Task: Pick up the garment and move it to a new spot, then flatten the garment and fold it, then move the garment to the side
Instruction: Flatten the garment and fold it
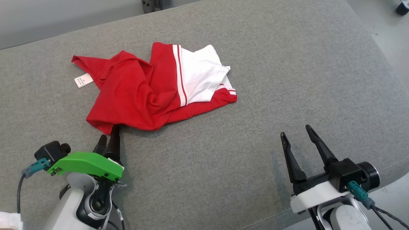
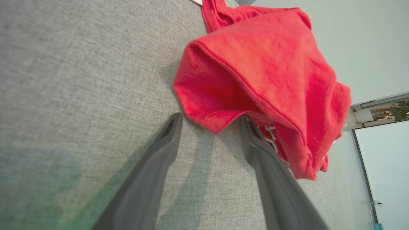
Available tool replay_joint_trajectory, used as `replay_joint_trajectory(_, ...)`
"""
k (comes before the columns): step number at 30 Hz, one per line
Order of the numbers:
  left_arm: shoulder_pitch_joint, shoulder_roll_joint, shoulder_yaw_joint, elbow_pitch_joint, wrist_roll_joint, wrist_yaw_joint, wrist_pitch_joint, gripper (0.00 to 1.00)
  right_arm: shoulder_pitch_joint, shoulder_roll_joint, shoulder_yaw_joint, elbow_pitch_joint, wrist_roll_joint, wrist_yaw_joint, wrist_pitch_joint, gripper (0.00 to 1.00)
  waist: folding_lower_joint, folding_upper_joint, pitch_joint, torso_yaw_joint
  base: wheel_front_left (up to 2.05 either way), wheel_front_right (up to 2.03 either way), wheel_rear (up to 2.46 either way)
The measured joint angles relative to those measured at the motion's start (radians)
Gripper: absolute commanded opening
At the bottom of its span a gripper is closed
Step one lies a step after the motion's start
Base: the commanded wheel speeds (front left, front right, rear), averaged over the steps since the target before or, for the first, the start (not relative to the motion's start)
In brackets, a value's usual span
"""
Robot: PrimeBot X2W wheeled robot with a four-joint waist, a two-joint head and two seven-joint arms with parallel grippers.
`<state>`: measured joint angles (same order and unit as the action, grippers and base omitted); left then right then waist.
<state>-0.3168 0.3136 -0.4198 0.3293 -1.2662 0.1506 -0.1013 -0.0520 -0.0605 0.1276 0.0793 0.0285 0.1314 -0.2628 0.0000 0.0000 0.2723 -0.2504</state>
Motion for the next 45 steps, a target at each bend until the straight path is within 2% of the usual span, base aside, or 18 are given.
replay_joint_trajectory(1, -0.004, -0.003, 0.0, 0.002, -0.001, 0.0, 0.004, 0.83, 0.0, 0.0, 0.0, 0.0, 0.0, 0.0, 0.0, 1.0, 0.0, 0.0, 0.001, 0.001, 0.0, 0.0, 0.0)
replay_joint_trajectory(3, -0.018, -0.006, -0.002, 0.013, -0.001, -0.001, 0.009, 0.52, -0.002, 0.0, 0.0, -0.001, 0.0, 0.0, 0.0, 1.0, 0.0, 0.0, 0.005, 0.002, 0.0, 0.0, 0.0)
replay_joint_trajectory(4, -0.026, -0.009, -0.002, 0.021, -0.001, -0.003, 0.012, 0.41, -0.002, 0.0, 0.0, -0.001, 0.0, 0.0, 0.0, 1.0, 0.0, 0.0, 0.007, 0.003, 0.0, 0.0, 0.0)
replay_joint_trajectory(5, -0.034, -0.015, -0.001, 0.027, -0.008, -0.011, 0.013, 0.0, -0.003, 0.0, 0.001, -0.001, 0.0, 0.0, 0.0, 1.0, 0.0, 0.0, 0.008, 0.004, 0.0, 0.0, 0.0)
replay_joint_trajectory(9, -0.071, -0.026, -0.012, 0.068, 0.006, -0.035, 0.0, 0.0, -0.005, -0.001, 0.002, 0.0, 0.0, 0.0, 0.0, 1.0, 0.0, 0.0, 0.011, 0.007, 0.0, 0.0, 0.0)
replay_joint_trajectory(12, -0.079, -0.021, -0.006, 0.075, 0.03, -0.049, -0.049, 0.0, -0.004, -0.001, -0.004, 0.001, 0.0, 0.0, 0.0, 1.0, 0.0, 0.0, 0.003, 0.011, 0.0, 0.0, 0.0)
replay_joint_trajectory(17, -0.056, 0.079, 0.023, -0.014, 0.124, -0.025, -0.127, 0.0, 0.022, -0.003, -0.017, 0.003, -0.003, 0.0, 0.0, 1.0, 0.0, 0.0, -0.016, 0.035, 0.0, 0.0, 0.0)
replay_joint_trajectory(22, 0.042, 0.185, 0.041, -0.207, 0.256, 0.064, -0.148, 0.0, 0.035, -0.008, -0.022, 0.005, -0.003, 0.0, 0.0, 1.0, 0.0, 0.0, -0.033, 0.077, 0.0, 0.0, 0.0)
replay_joint_trajectory(25, 0.115, 0.236, 0.036, -0.343, 0.345, 0.147, -0.155, 0.0, 0.043, -0.01, -0.023, 0.006, -0.003, 0.0, 0.0, 1.0, 0.0, 0.0, -0.043, 0.108, 0.0, 0.0, 0.0)
replay_joint_trajectory(28, 0.225, 0.267, -0.007, -0.447, 0.389, 0.223, -0.125, 0.0, 0.048, -0.011, -0.023, 0.006, -0.003, 0.0, 0.0, 1.0, 0.0, 0.0, -0.053, 0.141, 0.0, 0.0, 0.0)
replay_joint_trajectory(30, 0.295, 0.27, -0.03, -0.487, 0.393, 0.261, -0.107, 0.0, 0.049, -0.012, -0.023, 0.006, -0.002, 0.0, 0.0, 1.0, 0.0, 0.0, -0.058, 0.162, 0.0, 0.0, 0.0)
replay_joint_trajectory(33, 0.391, 0.27, -0.064, -0.477, 0.394, 0.307, -0.089, 0.0, 0.049, -0.016, -0.017, 0.007, -0.002, 0.0, 0.0, 1.0, 0.0, 0.0, -0.064, 0.196, 0.0, 0.0, 0.0)
replay_joint_trajectory(36, 0.456, 0.265, -0.109, -0.426, 0.393, 0.331, -0.056, 0.0, 0.052, -0.026, -0.016, 0.01, -0.002, 0.0, 0.0, 1.0, 0.0, 0.0, -0.071, 0.226, 0.0, 0.0, 0.0)
replay_joint_trajectory(39, 0.469, 0.246, -0.137, -0.402, 0.387, 0.333, -0.037, 0.0, 0.053, -0.035, -0.018, 0.011, -0.002, 0.0, 0.0, 1.0, 0.0, 0.0, -0.079, 0.25, 0.0, 0.0, 0.0)
replay_joint_trajectory(40, 0.466, 0.236, -0.138, -0.401, 0.387, 0.333, -0.037, 0.22, 0.056, -0.04, -0.018, 0.011, -0.002, 0.0, 0.0, 1.0, 0.0, 0.0, -0.083, 0.259, 0.0, 0.0, 0.0)
replay_joint_trajectory(41, 0.465, 0.233, -0.145, -0.4, 0.387, 0.332, -0.032, 0.49, 0.059, -0.042, -0.017, 0.012, -0.002, 0.0, 0.0, 1.0, 0.0, 0.0, -0.087, 0.265, 0.0, 0.0, 0.0)
replay_joint_trajectory(42, 0.464, 0.234, -0.156, -0.397, 0.391, 0.331, -0.024, 1.0, 0.061, -0.044, -0.016, 0.012, -0.002, 0.0, 0.0, 1.0, 0.0, 0.0, -0.091, 0.27, 0.0, 0.0, 0.0)
replay_joint_trajectory(45, 0.463, 0.251, -0.186, -0.385, 0.409, 0.339, 0.014, 1.0, 0.062, -0.044, -0.01, 0.013, -0.002, 0.0, 0.0, 1.0, 0.0, 0.0, -0.103, 0.281, 0.0, 0.0, 0.0)
